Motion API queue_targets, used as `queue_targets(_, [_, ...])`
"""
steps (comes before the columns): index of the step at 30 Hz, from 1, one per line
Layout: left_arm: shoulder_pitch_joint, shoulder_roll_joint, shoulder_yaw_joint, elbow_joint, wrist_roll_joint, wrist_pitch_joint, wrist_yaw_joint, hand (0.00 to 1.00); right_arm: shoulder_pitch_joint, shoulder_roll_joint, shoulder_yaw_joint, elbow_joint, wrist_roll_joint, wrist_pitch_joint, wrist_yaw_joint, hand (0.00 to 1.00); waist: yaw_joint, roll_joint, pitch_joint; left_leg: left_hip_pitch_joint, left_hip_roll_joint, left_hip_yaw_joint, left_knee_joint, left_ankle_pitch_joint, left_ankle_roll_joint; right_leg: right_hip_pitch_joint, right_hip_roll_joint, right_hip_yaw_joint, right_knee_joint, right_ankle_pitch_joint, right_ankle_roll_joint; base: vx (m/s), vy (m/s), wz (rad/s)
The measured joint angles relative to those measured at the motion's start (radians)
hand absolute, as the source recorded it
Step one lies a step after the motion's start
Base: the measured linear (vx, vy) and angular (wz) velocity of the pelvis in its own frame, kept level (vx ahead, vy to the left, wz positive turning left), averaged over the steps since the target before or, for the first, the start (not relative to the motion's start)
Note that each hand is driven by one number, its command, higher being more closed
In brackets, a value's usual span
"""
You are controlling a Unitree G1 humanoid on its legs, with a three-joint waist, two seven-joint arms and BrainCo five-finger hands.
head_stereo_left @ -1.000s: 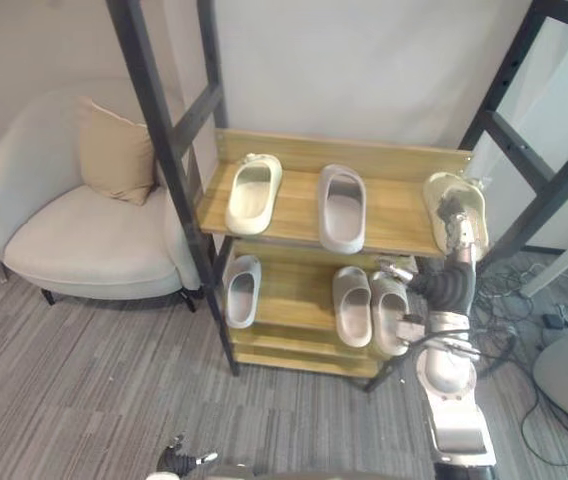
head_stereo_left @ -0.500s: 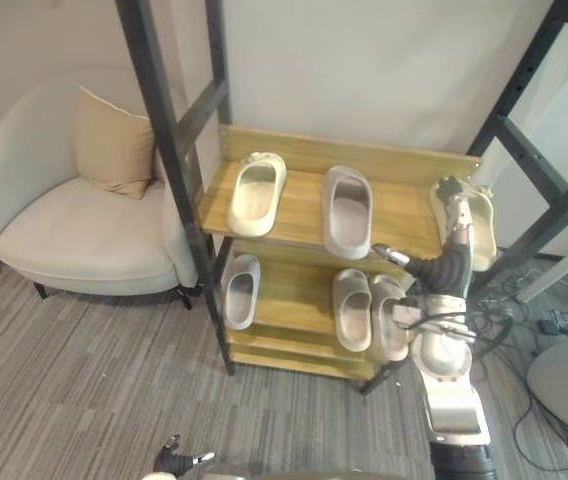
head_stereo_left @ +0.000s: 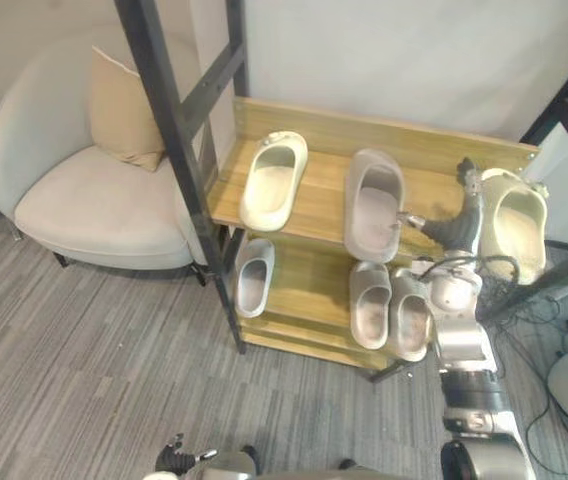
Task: Organize the slippers on the shoe rack
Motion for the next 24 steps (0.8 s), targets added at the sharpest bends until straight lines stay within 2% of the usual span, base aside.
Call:
queue_targets(5, [-0.002, -0.004, 0.0, -0.007, -0.027, 0.001, 0.0, 0.0, -0.049, -0.01, 0.017, 0.045, 0.021, 0.007, 0.002, 0.0, 0.027, 0.009, 0.009, -0.004, 0.013, -0.002, 0.001, 0.0, 0.0, -0.003, 0.01, 0.0, -0.005, 0.019, -0.014, 0.01, -0.013, 0.0])
queue_targets(9, [-0.001, -0.006, 0.0, -0.011, -0.033, 0.001, 0.0, 0.0, -0.086, -0.01, 0.043, 0.062, 0.023, 0.005, 0.006, 0.0, 0.035, 0.01, 0.012, -0.008, 0.014, -0.006, 0.002, 0.0, 0.0, -0.001, 0.011, -0.002, -0.012, 0.019, -0.014, 0.01, -0.035, 0.03])
queue_targets(14, [-0.002, -0.006, 0.0, -0.03, -0.036, -0.001, 0.0, 0.0, -0.144, -0.01, 0.067, 0.122, 0.024, 0.003, 0.01, 0.0, 0.038, 0.011, 0.04, -0.012, 0.017, -0.007, 0.009, 0.0, 0.0, 0.002, 0.015, -0.005, -0.017, 0.019, -0.014, -0.01, -0.047, -0.01])
queue_targets(24, [-0.002, -0.003, 0.001, -0.039, -0.064, -0.005, 0.0, 0.0, -0.249, -0.01, 0.072, 0.251, 0.052, 0.013, 0.01, 0.0, 0.047, 0.007, 0.058, -0.024, 0.021, -0.012, 0.013, 0.008, -0.008, -0.004, 0.024, -0.019, -0.017, 0.019, -0.014, 0.0, -0.03, 0.0])
